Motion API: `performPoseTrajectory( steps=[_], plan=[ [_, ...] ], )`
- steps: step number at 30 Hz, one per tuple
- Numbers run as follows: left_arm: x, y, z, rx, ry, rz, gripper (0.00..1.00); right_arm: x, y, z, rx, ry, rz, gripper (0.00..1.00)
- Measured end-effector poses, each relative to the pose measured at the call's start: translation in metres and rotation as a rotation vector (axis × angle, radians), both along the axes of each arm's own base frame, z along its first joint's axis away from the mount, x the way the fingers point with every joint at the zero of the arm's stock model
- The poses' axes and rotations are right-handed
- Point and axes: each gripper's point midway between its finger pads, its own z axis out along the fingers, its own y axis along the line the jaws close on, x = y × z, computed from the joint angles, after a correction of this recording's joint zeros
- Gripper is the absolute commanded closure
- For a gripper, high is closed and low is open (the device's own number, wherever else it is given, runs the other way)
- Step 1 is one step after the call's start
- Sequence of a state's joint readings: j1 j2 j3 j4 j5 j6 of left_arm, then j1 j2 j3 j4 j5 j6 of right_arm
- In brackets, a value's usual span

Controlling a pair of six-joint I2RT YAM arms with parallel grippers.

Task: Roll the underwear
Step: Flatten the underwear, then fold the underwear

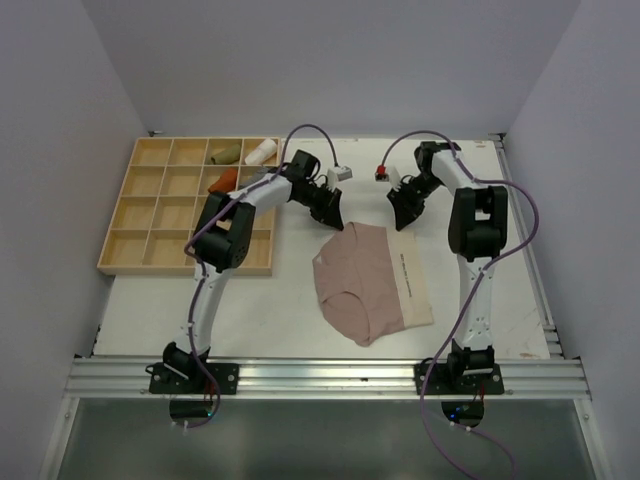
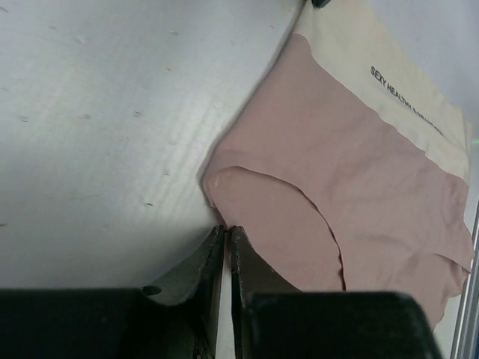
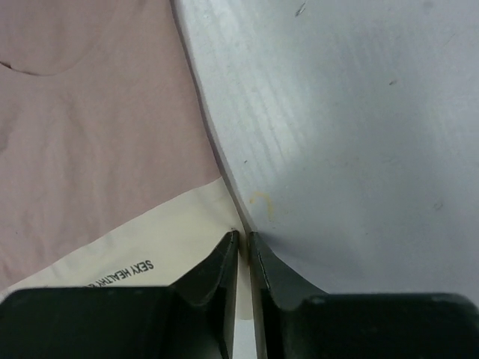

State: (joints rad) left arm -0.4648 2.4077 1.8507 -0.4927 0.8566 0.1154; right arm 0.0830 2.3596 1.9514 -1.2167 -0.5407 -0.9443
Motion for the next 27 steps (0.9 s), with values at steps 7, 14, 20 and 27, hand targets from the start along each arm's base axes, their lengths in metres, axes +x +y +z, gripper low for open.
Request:
performPoseTrajectory(
  steps=[7,14,20,27],
  plan=[
    [0.059,0.023,0.002,0.013,-0.092,0.074,1.00,0.034,0.005,0.001,0.007,-0.045,-0.046,1.00],
    [0.090,0.046,0.016,0.017,-0.157,0.119,0.55,0.057,0.008,0.008,0.013,-0.099,-0.091,1.00],
    [0.048,0.043,0.009,-0.021,-0.049,0.084,0.46,0.044,0.009,-0.001,0.023,-0.055,-0.091,1.00],
    [0.020,0.021,0.010,-0.068,0.013,0.026,0.48,0.040,0.009,-0.001,0.024,-0.043,-0.092,1.00]
  ],
)
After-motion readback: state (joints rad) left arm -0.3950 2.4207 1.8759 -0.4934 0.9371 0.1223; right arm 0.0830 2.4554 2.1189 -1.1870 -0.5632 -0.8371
